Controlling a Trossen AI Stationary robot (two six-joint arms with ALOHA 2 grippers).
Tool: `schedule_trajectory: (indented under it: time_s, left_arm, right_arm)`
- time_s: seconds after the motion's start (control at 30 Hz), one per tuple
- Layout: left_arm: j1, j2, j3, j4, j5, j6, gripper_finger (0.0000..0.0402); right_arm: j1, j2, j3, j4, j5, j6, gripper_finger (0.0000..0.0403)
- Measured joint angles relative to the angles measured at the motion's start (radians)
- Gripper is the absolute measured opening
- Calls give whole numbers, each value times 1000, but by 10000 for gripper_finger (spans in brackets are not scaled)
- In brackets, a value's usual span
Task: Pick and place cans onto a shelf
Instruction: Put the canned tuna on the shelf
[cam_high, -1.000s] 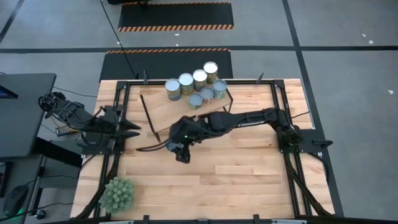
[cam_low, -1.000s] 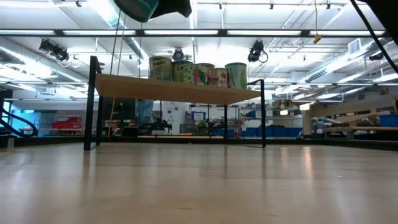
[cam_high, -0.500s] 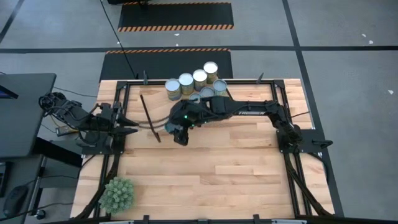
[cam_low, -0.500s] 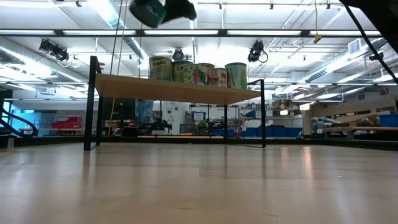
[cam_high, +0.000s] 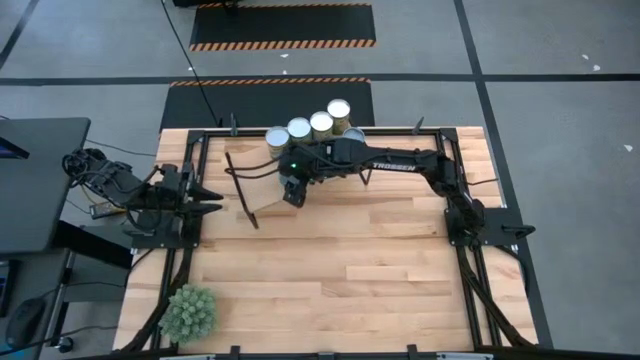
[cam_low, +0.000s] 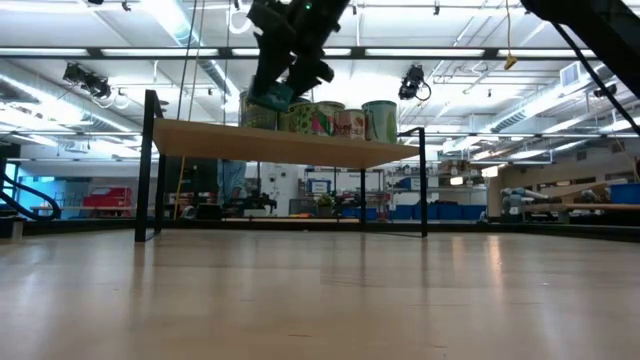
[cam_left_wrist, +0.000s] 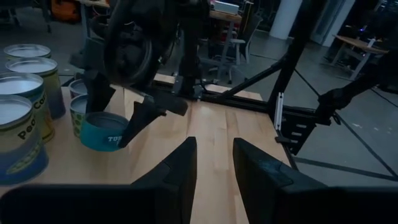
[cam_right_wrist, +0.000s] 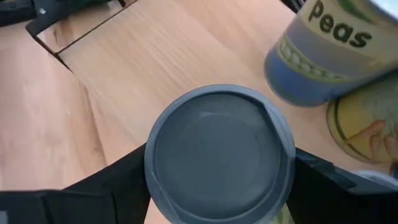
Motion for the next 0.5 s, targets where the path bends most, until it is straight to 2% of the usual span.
schedule_trajectory:
  time_s: [0.2, 0.5]
  left_arm:
    - [0, 0, 0, -6, -8, -2, 111]
    - [0, 0, 0, -6, -14, -3, 111]
  right_arm:
    - [7, -1, -33, 31, -13, -75, 298]
    - [35, -1, -52, 72, -29, -289, 298]
